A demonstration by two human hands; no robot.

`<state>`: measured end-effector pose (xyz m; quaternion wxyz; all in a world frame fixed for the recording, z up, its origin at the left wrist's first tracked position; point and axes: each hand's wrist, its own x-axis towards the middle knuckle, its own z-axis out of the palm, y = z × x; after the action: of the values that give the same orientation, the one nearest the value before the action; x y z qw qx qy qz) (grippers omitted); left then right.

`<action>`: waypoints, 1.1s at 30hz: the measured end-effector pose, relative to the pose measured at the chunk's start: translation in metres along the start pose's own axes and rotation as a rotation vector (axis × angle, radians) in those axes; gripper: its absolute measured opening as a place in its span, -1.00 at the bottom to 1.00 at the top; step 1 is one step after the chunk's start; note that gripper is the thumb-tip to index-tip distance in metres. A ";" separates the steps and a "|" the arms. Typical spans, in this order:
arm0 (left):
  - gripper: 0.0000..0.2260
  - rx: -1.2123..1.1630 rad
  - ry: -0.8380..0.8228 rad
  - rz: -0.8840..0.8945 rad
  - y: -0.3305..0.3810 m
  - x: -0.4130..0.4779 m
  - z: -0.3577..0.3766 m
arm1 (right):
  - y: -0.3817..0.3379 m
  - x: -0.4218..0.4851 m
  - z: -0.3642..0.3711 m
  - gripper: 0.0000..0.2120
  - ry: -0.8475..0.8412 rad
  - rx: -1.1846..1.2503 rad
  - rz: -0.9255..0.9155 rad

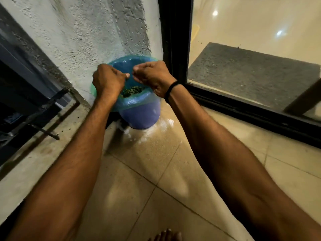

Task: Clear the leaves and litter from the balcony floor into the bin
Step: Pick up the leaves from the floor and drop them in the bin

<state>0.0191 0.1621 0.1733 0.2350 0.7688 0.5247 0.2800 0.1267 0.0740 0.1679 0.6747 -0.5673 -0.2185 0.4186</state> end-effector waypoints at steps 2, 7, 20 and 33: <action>-0.63 0.079 -0.036 0.040 0.006 -0.006 -0.002 | 0.000 -0.010 0.001 -0.90 -0.027 -0.062 0.012; -0.66 0.121 -0.010 0.110 0.010 -0.014 -0.009 | -0.009 -0.034 -0.009 -0.93 0.057 0.121 0.063; -0.70 -0.057 -0.152 0.487 0.154 -0.162 0.058 | -0.034 -0.140 -0.155 -0.92 0.479 0.270 -0.132; -0.78 -0.152 -0.607 1.035 0.328 -0.425 0.171 | -0.005 -0.376 -0.426 -0.84 1.277 -0.004 -0.307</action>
<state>0.2319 -0.3594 0.1843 0.2617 0.9509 -0.0294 0.1625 0.2477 -0.4796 0.1292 0.7228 -0.6678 0.1456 -0.1019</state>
